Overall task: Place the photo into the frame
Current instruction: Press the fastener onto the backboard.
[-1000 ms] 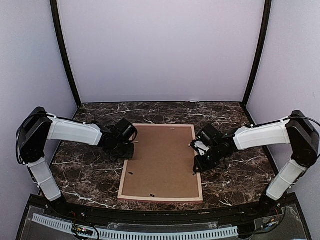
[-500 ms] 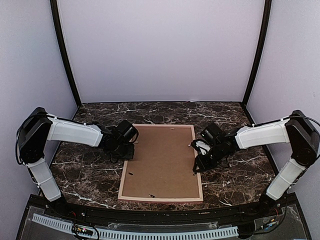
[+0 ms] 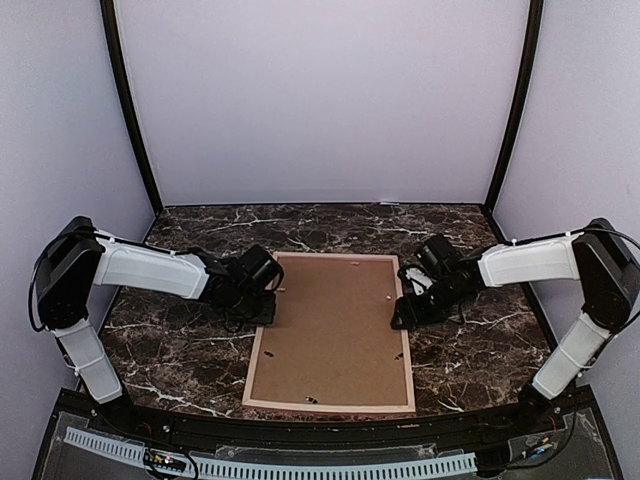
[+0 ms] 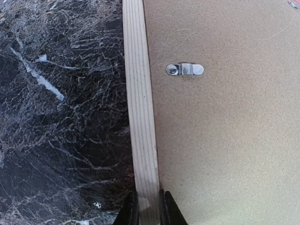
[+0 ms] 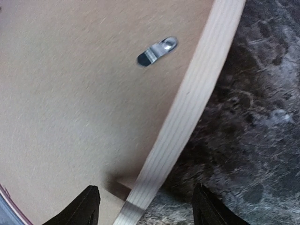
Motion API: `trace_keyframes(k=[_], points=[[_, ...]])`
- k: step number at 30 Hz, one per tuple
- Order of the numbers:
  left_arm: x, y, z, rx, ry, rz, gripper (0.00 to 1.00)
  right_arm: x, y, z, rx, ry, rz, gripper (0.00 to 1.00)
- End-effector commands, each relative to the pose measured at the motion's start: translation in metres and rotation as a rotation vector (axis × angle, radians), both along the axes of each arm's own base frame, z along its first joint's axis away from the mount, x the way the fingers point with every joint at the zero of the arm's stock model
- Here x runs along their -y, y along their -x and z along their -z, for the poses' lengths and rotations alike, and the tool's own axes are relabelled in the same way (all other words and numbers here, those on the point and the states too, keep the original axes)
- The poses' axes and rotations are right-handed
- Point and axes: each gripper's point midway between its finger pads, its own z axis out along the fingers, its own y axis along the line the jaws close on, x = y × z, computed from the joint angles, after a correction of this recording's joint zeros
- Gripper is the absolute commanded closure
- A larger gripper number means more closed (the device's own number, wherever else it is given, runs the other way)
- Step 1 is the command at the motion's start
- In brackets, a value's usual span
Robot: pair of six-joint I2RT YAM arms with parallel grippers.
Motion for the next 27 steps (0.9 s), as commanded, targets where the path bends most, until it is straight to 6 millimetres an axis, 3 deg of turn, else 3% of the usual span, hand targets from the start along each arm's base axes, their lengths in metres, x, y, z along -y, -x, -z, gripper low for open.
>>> trace_keyframes(k=[1,9,18,27], points=[[0.004,0.010,-0.011,0.002,0.028,0.023,0.96,0.017,-0.035,0.003,0.059,0.094,0.101,0.28],[0.005,0.012,-0.008,0.000,0.024,0.025,0.96,0.005,-0.071,0.005,0.089,0.077,0.125,0.26],[0.008,0.011,-0.007,-0.002,0.021,0.030,0.96,-0.006,-0.085,0.000,0.105,0.051,0.124,0.24],[0.008,0.010,-0.005,-0.005,0.016,0.031,0.96,-0.009,-0.094,0.011,0.090,0.063,0.128,0.29]])
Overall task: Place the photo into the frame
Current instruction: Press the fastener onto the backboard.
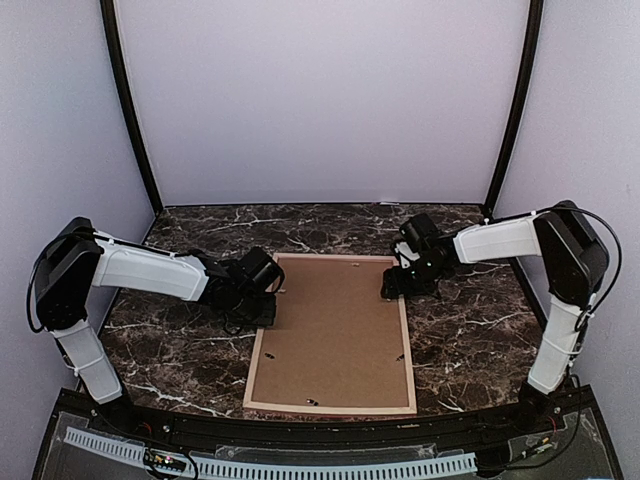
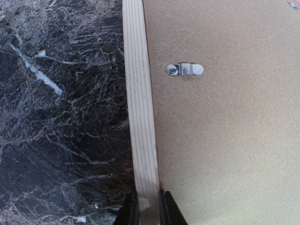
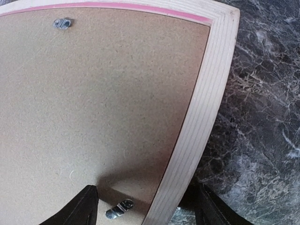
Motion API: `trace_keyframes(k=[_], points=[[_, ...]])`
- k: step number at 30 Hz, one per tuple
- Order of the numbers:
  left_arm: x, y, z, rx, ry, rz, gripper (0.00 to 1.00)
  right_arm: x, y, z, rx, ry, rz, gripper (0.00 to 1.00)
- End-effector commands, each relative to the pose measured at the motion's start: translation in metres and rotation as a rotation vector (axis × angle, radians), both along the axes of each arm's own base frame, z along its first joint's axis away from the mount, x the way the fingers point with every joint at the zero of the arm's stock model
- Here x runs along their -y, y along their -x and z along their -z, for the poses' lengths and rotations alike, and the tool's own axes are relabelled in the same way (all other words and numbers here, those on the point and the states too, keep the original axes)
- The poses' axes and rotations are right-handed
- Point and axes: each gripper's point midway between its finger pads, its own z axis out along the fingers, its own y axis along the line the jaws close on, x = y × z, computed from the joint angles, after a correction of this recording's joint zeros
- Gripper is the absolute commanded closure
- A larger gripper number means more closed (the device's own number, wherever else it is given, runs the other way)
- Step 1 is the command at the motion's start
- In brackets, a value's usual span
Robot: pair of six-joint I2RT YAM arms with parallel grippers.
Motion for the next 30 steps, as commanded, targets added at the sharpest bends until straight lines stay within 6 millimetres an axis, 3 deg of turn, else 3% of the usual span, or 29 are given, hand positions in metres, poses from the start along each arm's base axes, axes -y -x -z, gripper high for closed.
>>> trace_keyframes(k=[1,8,19,30], points=[[0.006,0.005,-0.005,-0.002,0.009,0.032,0.96,0.002,-0.003,0.012,-0.026,0.011,0.014,0.31],[0.007,0.005,-0.005,-0.005,0.005,0.033,0.97,0.003,0.003,0.015,-0.045,0.011,-0.012,0.46],[0.006,0.005,-0.004,-0.006,-0.001,0.033,0.97,0.011,0.017,0.018,-0.080,0.038,-0.106,0.55],[0.005,0.005,-0.004,-0.009,-0.004,0.027,0.97,0.019,0.018,0.018,-0.091,0.026,-0.128,0.61]])
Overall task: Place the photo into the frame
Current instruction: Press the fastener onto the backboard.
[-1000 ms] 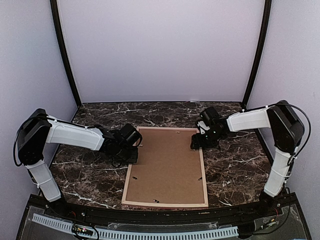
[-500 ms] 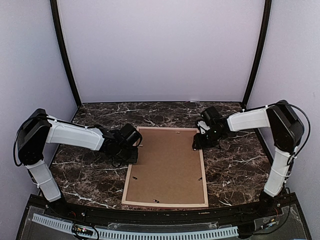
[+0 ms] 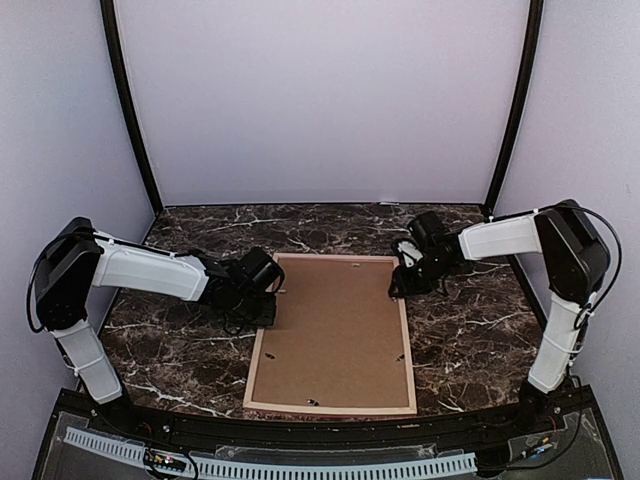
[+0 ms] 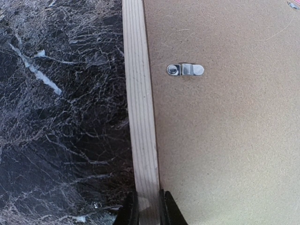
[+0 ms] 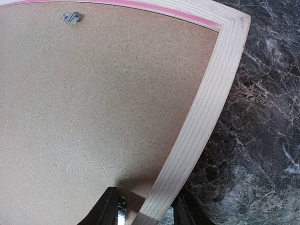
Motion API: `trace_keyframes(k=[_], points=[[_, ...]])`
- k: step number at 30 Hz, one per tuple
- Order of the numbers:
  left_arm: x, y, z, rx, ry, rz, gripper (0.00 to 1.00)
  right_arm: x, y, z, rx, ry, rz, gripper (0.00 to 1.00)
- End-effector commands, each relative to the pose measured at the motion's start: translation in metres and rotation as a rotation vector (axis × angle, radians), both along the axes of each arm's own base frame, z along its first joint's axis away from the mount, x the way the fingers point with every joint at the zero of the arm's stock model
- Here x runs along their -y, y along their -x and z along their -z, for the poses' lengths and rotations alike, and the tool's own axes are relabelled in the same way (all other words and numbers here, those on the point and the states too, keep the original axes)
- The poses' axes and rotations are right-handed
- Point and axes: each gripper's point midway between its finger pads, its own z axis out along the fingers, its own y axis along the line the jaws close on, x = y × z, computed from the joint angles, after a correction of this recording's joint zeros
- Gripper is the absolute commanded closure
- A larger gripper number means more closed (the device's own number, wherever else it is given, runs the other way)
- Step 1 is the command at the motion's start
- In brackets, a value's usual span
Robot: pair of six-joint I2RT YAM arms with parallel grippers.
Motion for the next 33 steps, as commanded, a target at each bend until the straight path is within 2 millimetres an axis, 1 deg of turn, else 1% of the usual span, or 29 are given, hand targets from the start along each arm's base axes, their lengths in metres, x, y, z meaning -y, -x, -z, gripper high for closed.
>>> trace_keyframes(k=[1,6,9,11,14,18,25,33], points=[[0.005,0.005,-0.004,-0.009,-0.003,0.028,0.97,0.015,0.023,0.016,-0.083,0.055,-0.039,0.62],[0.005,0.005,-0.005,-0.006,-0.003,0.027,0.97,0.021,0.024,0.018,-0.090,0.054,-0.028,0.67],[0.004,0.005,-0.004,-0.008,-0.005,0.026,0.97,0.022,0.024,0.018,-0.093,0.047,-0.028,0.66],[0.004,0.005,-0.005,-0.006,-0.005,0.024,0.97,0.019,0.025,0.015,-0.093,0.028,-0.032,0.62],[0.004,0.005,-0.005,-0.006,-0.004,0.023,0.97,0.016,0.024,0.008,-0.081,0.002,-0.027,0.52],[0.005,0.005,-0.005,-0.006,-0.003,0.024,0.97,0.015,0.021,-0.002,-0.056,-0.018,-0.002,0.46],[0.004,0.005,-0.004,-0.007,-0.006,0.024,0.97,0.011,0.017,-0.016,-0.026,-0.064,0.025,0.41],[0.005,0.004,-0.004,-0.006,-0.006,0.026,0.97,0.005,0.016,-0.018,-0.032,-0.094,0.038,0.35]])
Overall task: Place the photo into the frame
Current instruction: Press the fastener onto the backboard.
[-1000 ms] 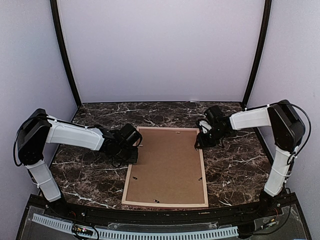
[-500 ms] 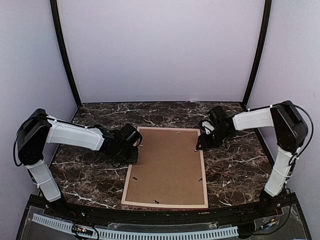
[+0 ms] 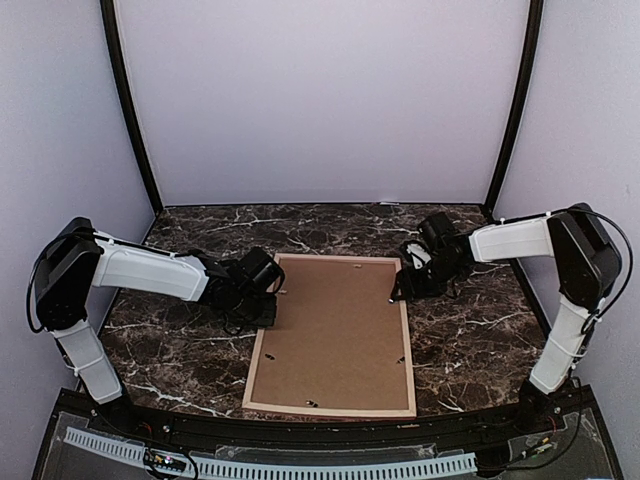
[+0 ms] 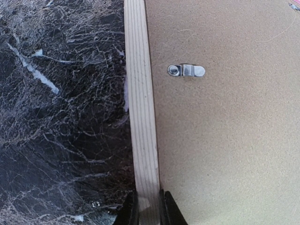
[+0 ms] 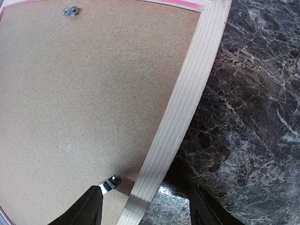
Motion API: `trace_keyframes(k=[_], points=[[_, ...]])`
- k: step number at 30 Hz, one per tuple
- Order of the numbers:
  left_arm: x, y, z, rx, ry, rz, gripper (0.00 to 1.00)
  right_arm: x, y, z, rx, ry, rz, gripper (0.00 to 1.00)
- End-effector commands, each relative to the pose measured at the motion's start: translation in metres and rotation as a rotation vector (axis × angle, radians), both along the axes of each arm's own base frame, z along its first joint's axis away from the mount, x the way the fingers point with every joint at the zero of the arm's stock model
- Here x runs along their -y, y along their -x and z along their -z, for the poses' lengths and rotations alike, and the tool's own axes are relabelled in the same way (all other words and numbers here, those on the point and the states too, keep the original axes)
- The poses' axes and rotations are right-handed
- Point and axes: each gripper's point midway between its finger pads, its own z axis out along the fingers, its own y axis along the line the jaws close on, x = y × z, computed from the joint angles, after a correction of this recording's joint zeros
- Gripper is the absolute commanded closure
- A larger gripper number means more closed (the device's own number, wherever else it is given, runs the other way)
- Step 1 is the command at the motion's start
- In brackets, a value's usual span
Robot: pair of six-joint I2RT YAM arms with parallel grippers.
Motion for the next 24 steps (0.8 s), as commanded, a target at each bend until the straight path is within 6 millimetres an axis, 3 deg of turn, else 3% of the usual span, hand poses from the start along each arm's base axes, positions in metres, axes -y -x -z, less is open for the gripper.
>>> trace_keyframes(k=[1,15,24], points=[[0.005,0.004,-0.004,-0.009,-0.003,0.026,0.97,-0.007,0.000,-0.009,0.014,-0.035,0.010,0.35],[0.006,0.004,-0.004,-0.010,-0.006,0.028,0.97,-0.011,0.005,0.011,0.004,0.091,0.012,0.35],[0.006,0.005,-0.002,-0.012,-0.006,0.029,0.97,-0.023,-0.001,0.010,-0.002,0.031,0.027,0.35]])
